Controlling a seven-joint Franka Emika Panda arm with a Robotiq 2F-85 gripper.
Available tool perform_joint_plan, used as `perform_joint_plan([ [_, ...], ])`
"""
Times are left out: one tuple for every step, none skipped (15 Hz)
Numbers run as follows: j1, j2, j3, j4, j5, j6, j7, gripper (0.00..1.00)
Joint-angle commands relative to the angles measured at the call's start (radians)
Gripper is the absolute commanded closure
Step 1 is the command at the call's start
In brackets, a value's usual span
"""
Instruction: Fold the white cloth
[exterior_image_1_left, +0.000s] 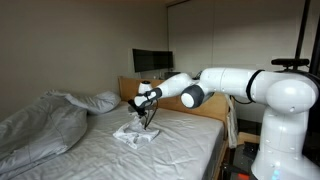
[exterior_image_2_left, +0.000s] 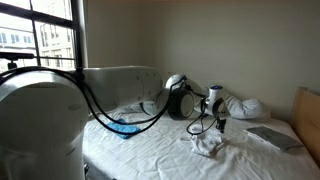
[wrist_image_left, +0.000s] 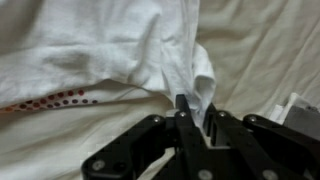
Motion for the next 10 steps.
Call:
perform_joint_plan([
  [0.008,0.0,-0.01,-0.03,-0.028,0.143,0.02,0.51],
  [0.009,0.001,-0.014,-0.034,-0.031,0.168,0.024,0.44],
  [0.011,0.001,-0.017,-0.039,-0.033,0.191,0.025,0.38],
  [0.013,0.001,-0.02,-0.044,-0.033,0.208,0.028,0.31],
  [0.015,0.001,-0.024,-0.049,-0.033,0.223,0.03,0.25],
  [0.017,0.001,-0.025,-0.051,-0.03,0.235,0.029,0.18],
  [0.019,0.001,-0.019,-0.053,-0.026,0.241,0.02,0.12],
  [0.022,0.001,-0.007,-0.052,-0.021,0.247,0.002,0.06],
  [0.024,0.001,0.015,-0.049,-0.012,0.248,-0.024,0.01],
  [0.026,0.001,0.036,-0.047,-0.004,0.247,-0.047,0.0],
])
